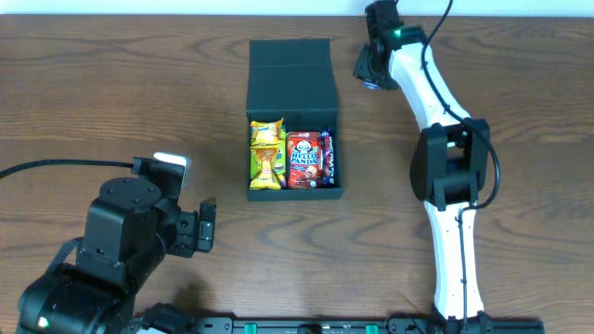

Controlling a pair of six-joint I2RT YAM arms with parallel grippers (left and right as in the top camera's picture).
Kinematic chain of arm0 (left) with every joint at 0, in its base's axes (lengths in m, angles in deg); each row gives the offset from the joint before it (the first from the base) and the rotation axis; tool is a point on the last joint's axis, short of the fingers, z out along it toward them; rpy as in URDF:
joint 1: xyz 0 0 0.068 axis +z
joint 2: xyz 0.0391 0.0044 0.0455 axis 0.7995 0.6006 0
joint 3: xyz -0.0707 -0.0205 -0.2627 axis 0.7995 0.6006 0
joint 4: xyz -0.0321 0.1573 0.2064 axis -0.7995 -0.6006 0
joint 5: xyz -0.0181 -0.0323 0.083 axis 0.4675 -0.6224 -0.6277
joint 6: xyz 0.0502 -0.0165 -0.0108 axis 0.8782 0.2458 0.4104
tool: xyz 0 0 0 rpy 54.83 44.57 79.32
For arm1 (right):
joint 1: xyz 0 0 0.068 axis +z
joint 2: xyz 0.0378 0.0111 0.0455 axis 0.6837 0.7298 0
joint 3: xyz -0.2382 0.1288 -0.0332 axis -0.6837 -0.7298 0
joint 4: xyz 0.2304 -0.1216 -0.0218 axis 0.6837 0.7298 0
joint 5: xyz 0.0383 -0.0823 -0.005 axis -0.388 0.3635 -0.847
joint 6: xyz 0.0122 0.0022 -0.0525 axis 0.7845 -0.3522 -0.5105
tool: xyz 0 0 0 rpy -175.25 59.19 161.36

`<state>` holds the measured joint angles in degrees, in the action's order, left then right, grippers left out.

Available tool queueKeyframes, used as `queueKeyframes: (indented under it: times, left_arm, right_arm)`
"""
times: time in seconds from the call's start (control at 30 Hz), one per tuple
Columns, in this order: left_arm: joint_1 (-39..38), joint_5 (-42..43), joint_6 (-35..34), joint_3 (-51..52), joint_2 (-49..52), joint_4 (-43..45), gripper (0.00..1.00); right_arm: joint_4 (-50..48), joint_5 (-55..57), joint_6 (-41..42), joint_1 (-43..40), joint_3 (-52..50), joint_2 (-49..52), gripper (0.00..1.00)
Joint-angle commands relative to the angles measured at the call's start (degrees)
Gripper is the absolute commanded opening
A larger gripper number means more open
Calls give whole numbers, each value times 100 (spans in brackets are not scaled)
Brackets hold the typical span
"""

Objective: Pack container
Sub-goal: 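Grasp the small blue packet with the right gripper and lift it, then carry the blue packet left and lower it into the box's right side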

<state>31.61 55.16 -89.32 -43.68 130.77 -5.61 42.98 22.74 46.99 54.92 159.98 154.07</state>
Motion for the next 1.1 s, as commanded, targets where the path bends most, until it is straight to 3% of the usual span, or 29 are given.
queueKeyframes:
  times: [0.0,0.5,0.97,1.07]
  left_arm:
    - [9,-52,-24,17,0,-17,95]
    - [9,-55,-24,17,0,-15,95]
    - [9,-55,-24,17,0,-15,95]
    - [9,-52,-24,17,0,-15,95]
  right_arm:
    - [308,-166,-299,-46,470,-122,1]
    - [1759,-590,-1185,483,977,-1191,1]
    - [2699,-588,-1154,1228,957,-1679,1]
    - [2581,-590,-1023,1255,570,-1858,1]
